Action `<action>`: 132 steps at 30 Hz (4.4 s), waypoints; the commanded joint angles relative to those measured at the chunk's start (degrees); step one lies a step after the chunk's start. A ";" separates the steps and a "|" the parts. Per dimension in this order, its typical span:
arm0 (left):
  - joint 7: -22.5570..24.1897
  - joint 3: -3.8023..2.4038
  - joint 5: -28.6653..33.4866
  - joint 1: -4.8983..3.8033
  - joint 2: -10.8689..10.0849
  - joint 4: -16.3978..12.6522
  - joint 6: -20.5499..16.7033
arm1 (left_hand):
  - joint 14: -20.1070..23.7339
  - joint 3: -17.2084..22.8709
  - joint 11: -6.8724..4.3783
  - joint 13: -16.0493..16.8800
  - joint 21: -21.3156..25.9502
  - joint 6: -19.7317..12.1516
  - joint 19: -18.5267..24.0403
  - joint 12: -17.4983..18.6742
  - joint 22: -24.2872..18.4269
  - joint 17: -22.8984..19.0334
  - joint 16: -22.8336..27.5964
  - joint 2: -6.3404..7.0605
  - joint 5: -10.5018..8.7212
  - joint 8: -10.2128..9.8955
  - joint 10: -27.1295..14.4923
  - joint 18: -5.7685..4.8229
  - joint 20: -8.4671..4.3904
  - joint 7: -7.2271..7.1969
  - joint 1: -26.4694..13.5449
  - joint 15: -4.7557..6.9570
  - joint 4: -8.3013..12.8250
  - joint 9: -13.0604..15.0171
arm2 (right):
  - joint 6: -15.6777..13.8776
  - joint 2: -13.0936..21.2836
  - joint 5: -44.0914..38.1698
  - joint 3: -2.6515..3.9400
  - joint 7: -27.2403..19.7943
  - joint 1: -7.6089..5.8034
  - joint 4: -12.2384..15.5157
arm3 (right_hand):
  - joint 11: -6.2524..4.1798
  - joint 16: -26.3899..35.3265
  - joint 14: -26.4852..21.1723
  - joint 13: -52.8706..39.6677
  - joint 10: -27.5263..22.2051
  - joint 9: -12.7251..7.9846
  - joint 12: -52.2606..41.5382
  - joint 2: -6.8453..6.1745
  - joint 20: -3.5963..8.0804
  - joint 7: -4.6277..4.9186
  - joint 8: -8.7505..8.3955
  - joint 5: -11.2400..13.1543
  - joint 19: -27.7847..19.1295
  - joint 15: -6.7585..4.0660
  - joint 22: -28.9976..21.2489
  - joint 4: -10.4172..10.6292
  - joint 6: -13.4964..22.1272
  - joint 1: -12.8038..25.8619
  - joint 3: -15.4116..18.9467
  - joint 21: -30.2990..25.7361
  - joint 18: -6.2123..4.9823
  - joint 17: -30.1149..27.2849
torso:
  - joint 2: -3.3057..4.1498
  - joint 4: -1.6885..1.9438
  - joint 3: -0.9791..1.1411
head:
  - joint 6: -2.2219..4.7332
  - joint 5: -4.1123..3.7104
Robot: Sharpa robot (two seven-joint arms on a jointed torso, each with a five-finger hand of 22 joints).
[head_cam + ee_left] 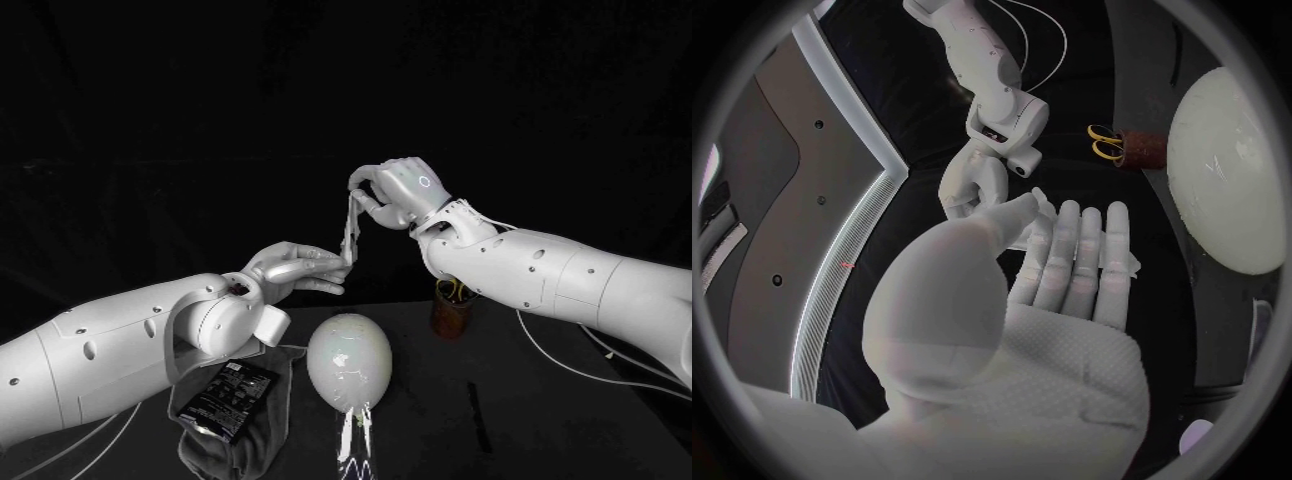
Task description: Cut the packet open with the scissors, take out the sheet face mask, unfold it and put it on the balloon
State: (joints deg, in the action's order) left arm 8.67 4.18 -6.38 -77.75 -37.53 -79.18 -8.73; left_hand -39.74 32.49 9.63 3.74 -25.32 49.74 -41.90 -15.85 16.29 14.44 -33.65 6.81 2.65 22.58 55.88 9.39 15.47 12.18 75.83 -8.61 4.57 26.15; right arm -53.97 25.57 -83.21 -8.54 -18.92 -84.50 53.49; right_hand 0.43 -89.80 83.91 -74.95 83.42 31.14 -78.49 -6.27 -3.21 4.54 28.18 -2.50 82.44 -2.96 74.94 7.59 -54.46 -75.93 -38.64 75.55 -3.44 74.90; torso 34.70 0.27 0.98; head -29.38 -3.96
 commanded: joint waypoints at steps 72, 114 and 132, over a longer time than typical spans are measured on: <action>3.66 -0.53 12.04 1.49 12.34 28.84 16.62 | -0.36 -16.01 2.18 -0.01 14.54 -4.01 4.45 10.03 -9.22 -7.13 17.29 -7.46 0.06 -8.68 -0.64 -2.90 1.19 1.48 -22.55 -2.56 -21.57 -5.70 | -3.50 5.66 10.89 0.61 -7.70 -0.71 19.49 | -0.11 -0.20 6.09 -5.27 0.56 -0.44 -0.01 -0.04 -0.08 0.05 0.78 -0.26 0.65 0.09 11.14 -0.08 -0.61 -1.13 1.06 0.57 0.49 15.10 | 0.03 0.02 -0.03 | -0.23 1.47; -7.60 -0.61 17.76 1.48 11.58 28.54 45.74 | -23.01 -30.46 -3.81 2.71 13.83 7.09 -11.42 6.80 -11.24 1.88 10.83 -19.74 0.06 -2.45 16.75 0.98 -0.55 -3.22 -31.94 4.81 -21.46 -2.32 | -3.15 12.30 13.58 0.62 -7.89 -0.77 28.67 | -0.10 -0.20 6.09 -5.29 0.57 -0.52 0.00 0.03 -0.08 0.05 0.72 -0.27 0.71 0.09 11.17 0.03 -0.59 -1.15 1.14 0.69 0.52 15.10 | -0.02 0.09 0.03 | -1.49 1.35; -4.99 -0.57 15.06 1.42 9.69 27.30 41.05 | -6.98 -33.74 -0.91 2.84 21.03 3.56 -2.14 10.34 -12.42 3.43 14.22 -19.98 0.05 -4.27 10.17 -1.68 1.15 -0.85 -17.67 0.39 -21.19 -2.81 | -2.81 14.56 14.82 0.49 -7.69 -0.22 29.22 | -0.10 -0.20 6.09 -5.26 0.55 -0.57 0.05 0.05 -0.09 0.05 0.69 -0.27 0.71 0.09 11.17 0.09 -0.60 -1.18 1.21 0.68 0.52 15.10 | -0.03 0.11 0.02 | -1.98 1.57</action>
State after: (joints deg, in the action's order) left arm 1.93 3.67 10.05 -76.24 -27.84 -51.55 33.52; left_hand -47.02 -1.01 8.72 6.54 -4.43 53.59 -44.50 -5.70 3.82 17.81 -19.21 -13.31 2.66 18.50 66.22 8.73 16.70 11.37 57.63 -8.18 -16.62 23.38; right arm -54.67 40.10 -68.94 -8.08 -26.61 -84.75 82.77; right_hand 0.21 -89.80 83.91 -74.91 83.60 30.48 -78.40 -6.36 -3.30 4.59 28.18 -2.58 82.75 -2.95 74.92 7.73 -54.76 -76.76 -37.68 75.97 -3.43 74.95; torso 34.68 0.34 0.99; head -31.31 -2.43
